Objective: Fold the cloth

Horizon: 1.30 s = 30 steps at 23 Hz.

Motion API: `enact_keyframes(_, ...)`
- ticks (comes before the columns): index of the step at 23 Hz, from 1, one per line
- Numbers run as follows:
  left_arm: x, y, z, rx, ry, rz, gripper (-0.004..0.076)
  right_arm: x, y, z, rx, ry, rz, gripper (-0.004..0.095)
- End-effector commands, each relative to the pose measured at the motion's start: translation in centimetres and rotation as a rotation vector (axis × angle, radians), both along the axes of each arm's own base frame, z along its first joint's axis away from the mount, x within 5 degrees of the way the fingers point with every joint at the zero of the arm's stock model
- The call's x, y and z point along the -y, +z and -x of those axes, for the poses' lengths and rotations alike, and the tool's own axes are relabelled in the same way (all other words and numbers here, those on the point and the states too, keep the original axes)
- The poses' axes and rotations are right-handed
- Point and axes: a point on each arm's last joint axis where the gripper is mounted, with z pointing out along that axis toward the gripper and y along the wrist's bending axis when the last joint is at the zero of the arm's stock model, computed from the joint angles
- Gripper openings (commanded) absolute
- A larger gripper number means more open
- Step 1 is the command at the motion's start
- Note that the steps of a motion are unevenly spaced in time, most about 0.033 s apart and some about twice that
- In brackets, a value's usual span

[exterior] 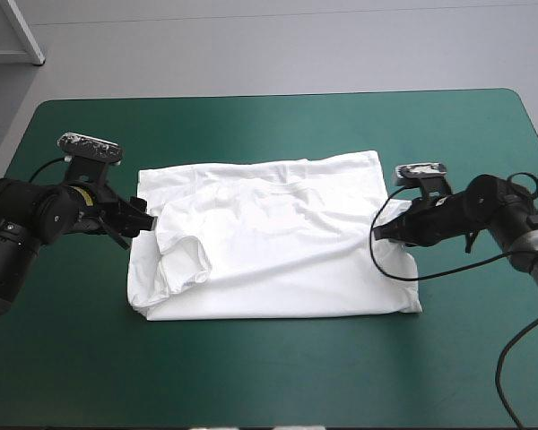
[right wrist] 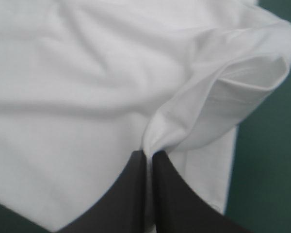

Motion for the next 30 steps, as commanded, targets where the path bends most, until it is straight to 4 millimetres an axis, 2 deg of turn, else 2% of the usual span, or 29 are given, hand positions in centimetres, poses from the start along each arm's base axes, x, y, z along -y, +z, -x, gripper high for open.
enact_keyframes(1, 0.0, 1.8, 0.4, 0.093, 0.001, 0.034, 0.0556, -2.8, 1.9, 0.8, 0.098, 0.108, -0.036, -0.0013)
enact_keyframes(6, 0.0, 1.8, 0.4, 0.091, 0.01, 0.049, 0.0557, -5.1, 1.0, 0.8, 0.083, 0.175, -0.034, -0.0013)
enact_keyframes(12, 0.0, 1.9, 0.3, 0.105, 0.009, 0.041, 0.0557, -6.1, -1.3, 0.1, 0.004, 0.224, -0.025, 0.0008)
enact_keyframes(14, 0.0, 2.0, 0.2, 0.112, 0.014, 0.048, 0.0557, -6.3, -1.7, 0.0, -0.007, 0.257, -0.023, 0.015)
enact_keyframes(15, 0.0, 2.0, 0.2, 0.114, 0.015, 0.05, 0.0557, -6.3, -1.7, 0.0, -0.009, 0.252, -0.036, 0.0353)
enact_keyframes(16, 0.0, 2.0, 0.2, 0.115, 0.015, 0.05, 0.0557, -6.3, -1.6, 0.0, -0.007, 0.252, -0.036, 0.0446)
enact_keyframes(17, 0.0, 2.0, 0.2, 0.116, 0.015, 0.051, 0.0557, -6.4, -1.2, -0.1, -0.009, 0.246, -0.044, 0.0662)
enact_keyframes(18, 0.0, 2.0, 0.2, 0.116, 0.015, 0.051, 0.0557, -6.4, -0.9, -0.1, -0.023, 0.228, -0.05, 0.0777)
enact_keyframes(19, 0.0, 2.0, 0.2, 0.117, 0.015, 0.048, 0.0557, -6.5, -0.5, -0.2, -0.029, 0.22, -0.058, 0.0795)
enact_keyframes(21, -0.1, 2.1, 0.4, 0.094, 0.02, 0.043, 0.0557, -6.4, 0.9, 0.2, -0.089, 0.214, -0.06, 0.0761)
enact_keyframes(23, -0.4, 2.9, 1.2, 0.032, 0.023, 0.016, 0.0557, -5.9, 2.9, 1.8, -0.15, 0.255, -0.029, 0.0692)
enact_keyframes(25, -0.8, 3.8, 2.5, -0.058, 0.028, -0.018, 0.0557, -4.6, 4.9, 4.4, -0.106, 0.22, 0.016, 0.0623)
enact_keyframes(27, -0.8, 3.9, 3.3, -0.051, 0.022, 0.014, 0.0556, -3.8, 5.2, 6.5, -0.101, 0.205, 0.029, 0.0616)
enact_keyframes(30, -0.7, 3.0, 4.7, -0.08, 0.004, 0.057, 0.0556, -2.8, 4.8, 9.6, -0.088, 0.197, 0.028, 0.0612)
